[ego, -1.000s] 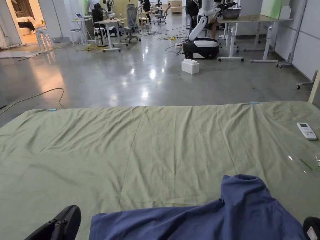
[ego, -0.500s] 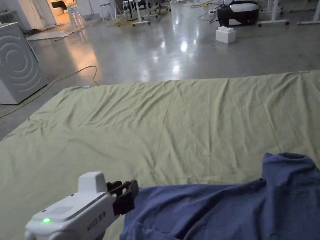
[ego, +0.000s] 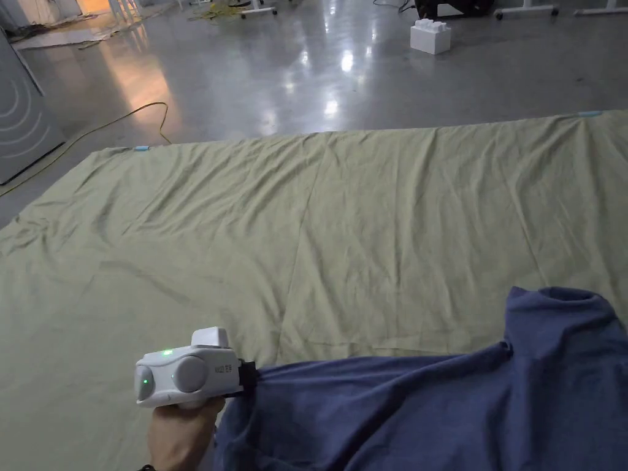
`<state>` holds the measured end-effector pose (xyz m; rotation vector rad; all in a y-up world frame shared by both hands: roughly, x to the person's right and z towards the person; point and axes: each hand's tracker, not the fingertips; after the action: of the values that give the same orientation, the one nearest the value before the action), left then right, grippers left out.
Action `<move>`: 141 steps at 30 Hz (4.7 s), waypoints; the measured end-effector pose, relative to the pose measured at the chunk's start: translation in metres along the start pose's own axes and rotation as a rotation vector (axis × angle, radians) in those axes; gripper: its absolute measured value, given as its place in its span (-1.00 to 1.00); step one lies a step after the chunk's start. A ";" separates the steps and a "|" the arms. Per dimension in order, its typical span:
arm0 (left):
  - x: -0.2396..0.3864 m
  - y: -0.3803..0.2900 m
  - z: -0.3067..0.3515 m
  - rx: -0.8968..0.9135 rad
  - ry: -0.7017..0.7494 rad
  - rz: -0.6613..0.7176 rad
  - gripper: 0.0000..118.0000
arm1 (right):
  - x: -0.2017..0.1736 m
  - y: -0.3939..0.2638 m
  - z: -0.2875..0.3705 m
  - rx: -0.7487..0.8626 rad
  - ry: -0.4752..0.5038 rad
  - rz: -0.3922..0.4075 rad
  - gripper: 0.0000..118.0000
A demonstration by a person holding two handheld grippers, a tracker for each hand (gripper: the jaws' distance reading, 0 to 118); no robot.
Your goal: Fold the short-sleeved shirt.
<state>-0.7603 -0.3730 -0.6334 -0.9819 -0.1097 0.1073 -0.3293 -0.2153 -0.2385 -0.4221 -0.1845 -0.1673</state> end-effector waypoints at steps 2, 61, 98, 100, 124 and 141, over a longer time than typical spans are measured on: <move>0.011 -0.002 -0.001 -0.041 0.026 -0.157 -0.81 | 0.001 -0.001 -0.008 -0.022 0.005 0.007 -1.00; -0.078 -0.174 0.181 0.105 -0.094 -0.006 0.56 | 0.093 -0.091 -0.039 -0.435 -0.088 -0.101 0.50; 0.074 -0.155 0.391 0.869 -0.138 -0.337 -1.00 | -0.046 0.036 0.063 0.323 0.059 0.176 -1.00; 0.074 -0.154 0.392 0.862 -0.141 -0.346 -1.00 | -0.045 0.037 0.063 0.319 0.070 0.151 -1.00; -0.016 -0.141 0.304 0.476 -0.373 0.074 0.75 | -0.038 0.018 0.054 0.205 0.086 0.106 -1.00; -0.107 -0.187 0.116 0.087 -0.697 0.649 0.81 | -0.023 0.003 0.042 0.057 0.102 -0.005 -1.00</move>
<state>-0.8745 -0.3958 -0.4187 -0.8264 -0.4172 1.0434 -0.3573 -0.1925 -0.2070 -0.3555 -0.0898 -0.1878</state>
